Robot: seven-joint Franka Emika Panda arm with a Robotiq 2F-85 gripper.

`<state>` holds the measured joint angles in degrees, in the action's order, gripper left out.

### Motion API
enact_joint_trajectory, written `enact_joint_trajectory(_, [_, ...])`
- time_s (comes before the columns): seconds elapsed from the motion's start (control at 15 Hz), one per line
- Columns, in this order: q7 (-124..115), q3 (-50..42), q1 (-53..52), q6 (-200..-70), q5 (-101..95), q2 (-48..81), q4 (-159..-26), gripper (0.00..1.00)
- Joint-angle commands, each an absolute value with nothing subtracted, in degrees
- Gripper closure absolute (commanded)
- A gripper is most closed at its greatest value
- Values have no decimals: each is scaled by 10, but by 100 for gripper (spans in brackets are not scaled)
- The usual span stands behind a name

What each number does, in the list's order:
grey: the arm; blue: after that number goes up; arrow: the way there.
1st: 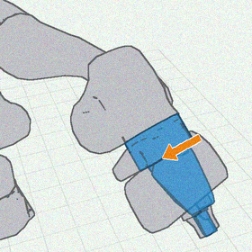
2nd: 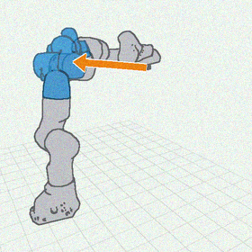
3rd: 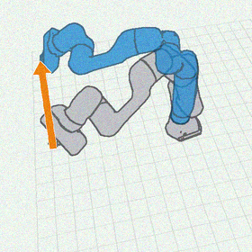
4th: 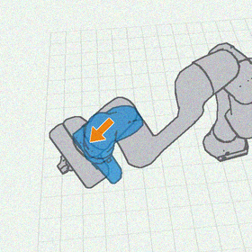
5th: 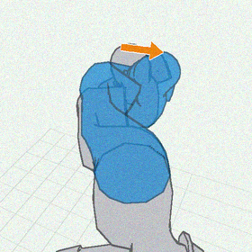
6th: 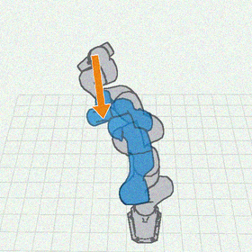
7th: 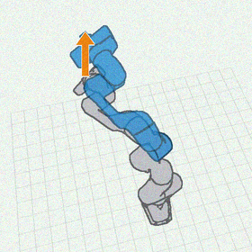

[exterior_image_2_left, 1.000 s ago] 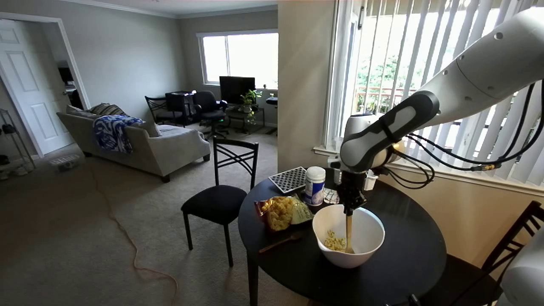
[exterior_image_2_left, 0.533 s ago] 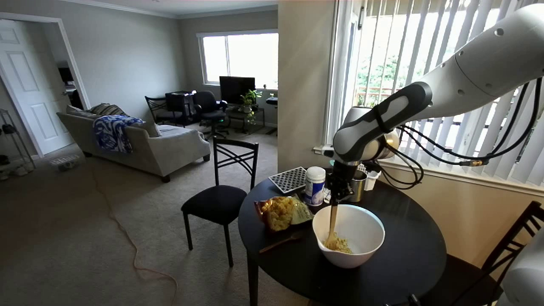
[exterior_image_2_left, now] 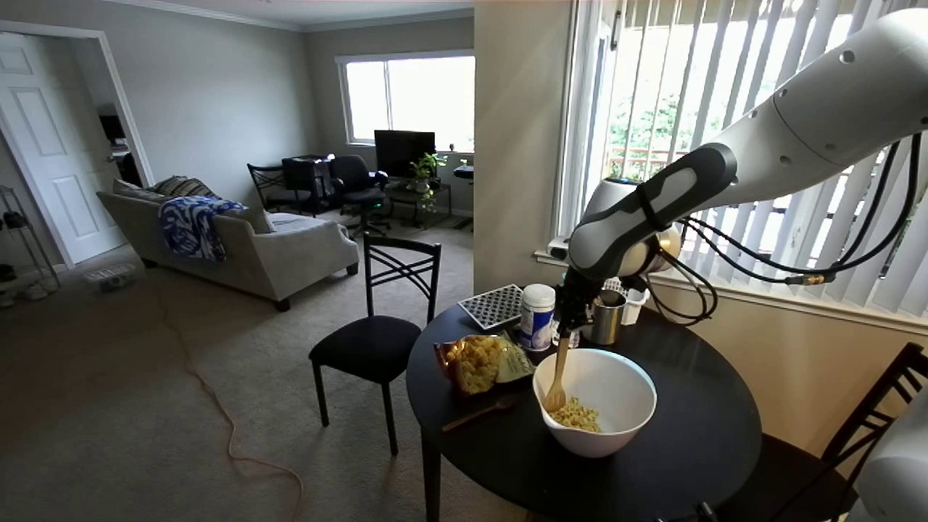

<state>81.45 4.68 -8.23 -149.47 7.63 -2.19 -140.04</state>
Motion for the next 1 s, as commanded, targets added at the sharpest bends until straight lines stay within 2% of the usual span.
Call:
enact_joint_trajectory(0.0, [722, 51, -70, -1530, -26, -17, -1412, 93])
enact_joint_trajectory(0.47, [566, 40, -52, -1517, -222, -5, -1411, 93])
enact_joint_trajectory(0.93, [533, 37, -50, -1426, -269, 4, -1407, 94])
